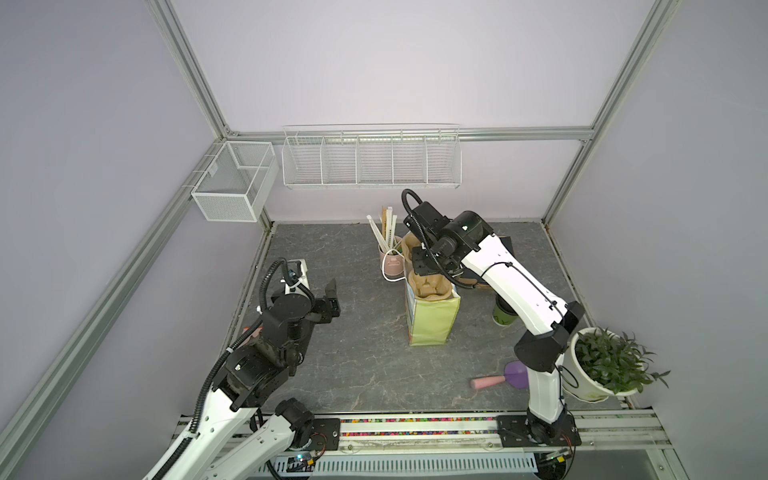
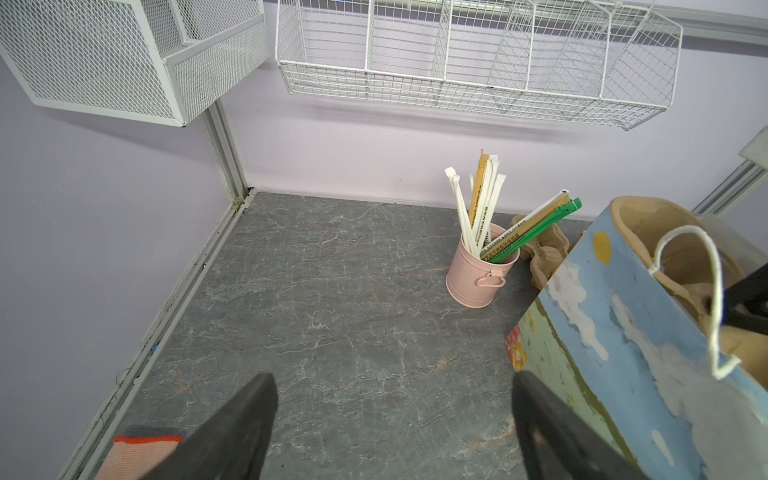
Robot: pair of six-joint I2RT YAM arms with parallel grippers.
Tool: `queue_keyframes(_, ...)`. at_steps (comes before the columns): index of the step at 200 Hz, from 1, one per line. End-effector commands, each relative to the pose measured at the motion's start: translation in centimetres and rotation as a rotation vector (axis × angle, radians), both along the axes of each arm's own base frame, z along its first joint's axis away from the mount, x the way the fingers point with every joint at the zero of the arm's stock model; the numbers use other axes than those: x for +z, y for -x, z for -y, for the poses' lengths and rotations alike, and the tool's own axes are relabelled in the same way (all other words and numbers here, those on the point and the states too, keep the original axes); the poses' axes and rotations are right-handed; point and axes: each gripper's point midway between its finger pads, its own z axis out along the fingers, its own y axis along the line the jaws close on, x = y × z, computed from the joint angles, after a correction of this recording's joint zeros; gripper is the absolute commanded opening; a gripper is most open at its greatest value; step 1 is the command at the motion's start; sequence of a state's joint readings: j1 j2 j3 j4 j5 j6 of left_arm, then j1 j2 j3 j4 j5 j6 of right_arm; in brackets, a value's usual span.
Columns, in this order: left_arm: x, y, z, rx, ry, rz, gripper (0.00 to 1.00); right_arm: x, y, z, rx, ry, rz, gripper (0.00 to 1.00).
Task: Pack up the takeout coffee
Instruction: 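Carry the pulp carrier over the open white bag with the right gripper, then lower the pulp carrier into the bag opening with the right gripper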
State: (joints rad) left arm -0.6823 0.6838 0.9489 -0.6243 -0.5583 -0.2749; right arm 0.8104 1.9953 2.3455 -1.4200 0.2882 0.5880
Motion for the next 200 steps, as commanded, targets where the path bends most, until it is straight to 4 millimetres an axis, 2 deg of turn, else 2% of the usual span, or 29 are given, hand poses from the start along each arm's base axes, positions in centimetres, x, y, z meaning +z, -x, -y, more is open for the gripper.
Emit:
queue_keyframes(1, -0.6, 0.1, -0.2, -0.006, -0.034, -0.018, 0.89, 1.5, 0.6, 0.2, -0.011, -0.02, 0.016, 0.31)
queue_keyframes(18, -0.6, 0.1, -0.1, -0.007, -0.035, -0.018, 0.89, 1.7, 0.6, 0.2, -0.007, -0.016, 0.02, 0.31)
queue_keyframes(44, -0.8, 0.1, 0.0, -0.011, -0.037, -0.024, 0.89, -0.1, 0.4, 0.1, -0.009, 0.018, -0.011, 0.31)
queue_keyframes(69, -0.8, 0.1, 0.0, -0.011, -0.038, -0.025, 0.89, -0.7, 0.3, -0.5, -0.01, 0.012, -0.017, 0.31)
queue_keyframes(133, -1.0, 0.0, 0.2, -0.02, -0.039, -0.032, 0.89, -3.7, -0.1, -0.1, -0.041, 0.055, -0.048, 0.32)
queue_keyframes(176, -1.2, -0.1, 0.4, -0.028, -0.042, -0.04, 0.89, -4.5, -0.1, 0.0, -0.061, 0.056, -0.058, 0.32)
queue_keyframes(200, -1.2, -0.1, 0.5, -0.028, -0.043, -0.041, 0.89, -4.1, 0.3, 0.4, -0.066, 0.054, -0.056, 0.32)
